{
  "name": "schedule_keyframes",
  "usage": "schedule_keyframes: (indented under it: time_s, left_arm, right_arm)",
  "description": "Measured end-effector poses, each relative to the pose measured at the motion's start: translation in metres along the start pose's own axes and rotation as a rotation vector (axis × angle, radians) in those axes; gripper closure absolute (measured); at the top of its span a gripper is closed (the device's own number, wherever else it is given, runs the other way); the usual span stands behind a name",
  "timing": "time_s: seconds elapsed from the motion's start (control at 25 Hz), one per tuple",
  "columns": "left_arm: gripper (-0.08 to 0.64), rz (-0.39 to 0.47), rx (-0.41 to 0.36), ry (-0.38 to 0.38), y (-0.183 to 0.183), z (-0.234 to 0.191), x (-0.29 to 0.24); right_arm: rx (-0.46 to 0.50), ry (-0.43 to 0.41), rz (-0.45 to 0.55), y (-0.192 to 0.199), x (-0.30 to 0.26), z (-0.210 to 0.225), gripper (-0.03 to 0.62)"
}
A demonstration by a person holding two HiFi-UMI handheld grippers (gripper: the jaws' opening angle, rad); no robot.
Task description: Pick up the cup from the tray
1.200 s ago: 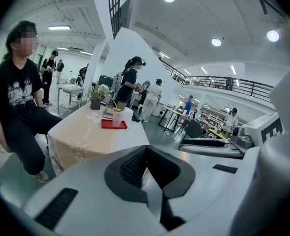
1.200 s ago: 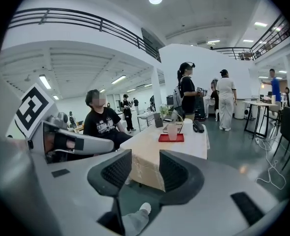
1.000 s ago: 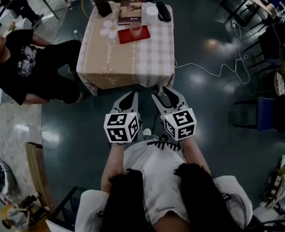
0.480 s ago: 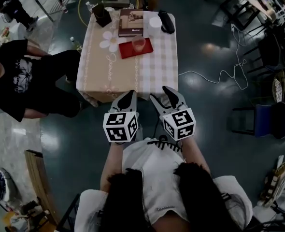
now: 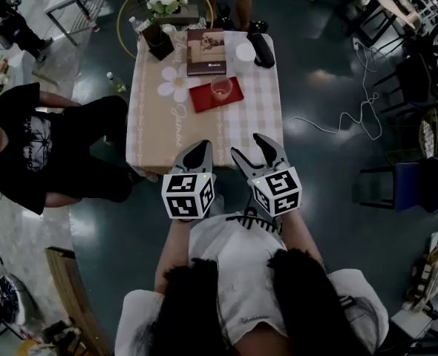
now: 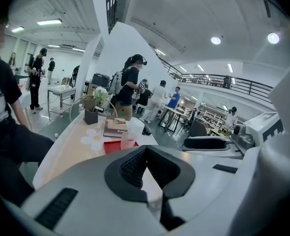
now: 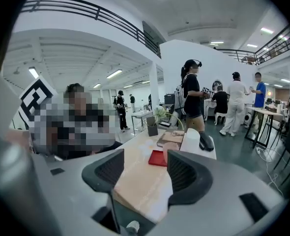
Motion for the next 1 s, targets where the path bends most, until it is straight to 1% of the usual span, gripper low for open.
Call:
schedule_keyframes:
  time_s: [0.24,0.52,0.68,0.84,1.0]
  left_arm:
    - [0.552,-0.013,-0.025,0.03,-0.015,-0.023,-0.014]
    - [0.552,-0.021,-0.025,0.025,-0.026,-0.047,-0.025]
    - [0.552,-0.025,-0.029,0.019,-0.029,-0.056,-0.034]
    - [0.552,-0.04,-0.021,0.012,-0.027,-0.065,-0.041]
    - [0.552,-0.046,-0.015,-0.006,-0.031,-0.076,-0.053]
  right_arm:
    - [-0.011,0.032,0.004,-0.016,-0.026,0.001,0.31]
    - [-0.007,0.066,0.004,-0.03,-0.046,0.008,0.295]
    - [0.019,0.091,0.008,-0.036,-0.06,0.019,0.295]
    - [0.014,0.082,-0.012,-0.039,-0.077,0.027,0.29]
    - [0.024,0.062,-0.034,-0.045,-0.097,0.036,0.253]
Point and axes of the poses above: the fingertips, and each gripper's own axes: x backward along the fingers, z to its right, y out of its underside, the point moved 5 cm from there along x, backward along the fingers, and after that the axes turned 13 degrees about -x, right-handed, at the moved point
